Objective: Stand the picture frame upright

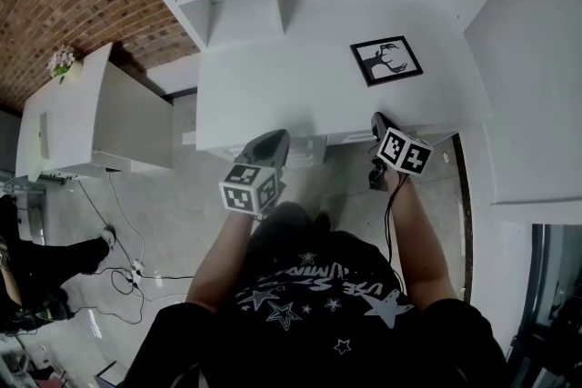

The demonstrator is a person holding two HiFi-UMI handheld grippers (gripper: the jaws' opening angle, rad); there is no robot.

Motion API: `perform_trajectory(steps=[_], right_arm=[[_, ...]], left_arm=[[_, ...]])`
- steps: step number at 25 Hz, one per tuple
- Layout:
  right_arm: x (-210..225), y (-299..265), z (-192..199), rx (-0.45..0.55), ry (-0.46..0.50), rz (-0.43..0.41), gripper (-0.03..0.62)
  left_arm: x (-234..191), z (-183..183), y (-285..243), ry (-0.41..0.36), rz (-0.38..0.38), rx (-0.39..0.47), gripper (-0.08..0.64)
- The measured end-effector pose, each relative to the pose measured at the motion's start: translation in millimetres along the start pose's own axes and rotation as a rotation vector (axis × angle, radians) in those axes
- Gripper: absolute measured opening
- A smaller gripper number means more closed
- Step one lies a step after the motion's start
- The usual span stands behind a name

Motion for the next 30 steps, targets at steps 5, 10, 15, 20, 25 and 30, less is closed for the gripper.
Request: perform_trajectory(steps=[5,10,15,20,25,30], right_arm=[[9,-24,-3,-0.018,-0.067,0.028,0.017],[21,-47,-11,-0.055,-0.071,0.089,0.018],[31,-74,-20,-0.087,-0.094,0.125,0.121],[43,-97,-32,-0.091,-0.141,0.195,0.12],[62,-113,-38,-0.111,-0.21,0.293,0.12],[73,-125,-40,-0.147,-0.219,0.366,0.127]], left_arm=[[-13,-4,-17,0.015,0.0,-0.037,0.02],[-29,-10,-50,0.023,0.028,-0.092,0.02],[-42,-24,-83,0.012,0.074,-0.147,0.02],[-57,-38,-110,-0.005,0.109,-0.181,0.02],[-69,-46,-132,0.02,0.138,-0.2,0.02],[-79,-58,-153,0.022,0.16,-0.214,0.02]])
Point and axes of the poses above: the fingertips, and each gripper's own axes: y backward along the fingers, x to its right, z out of its underside, the point moved 5 cm from there along y, backward along the fingers, and after that the axes turned 12 degrees about y, right-handed, at the moved point
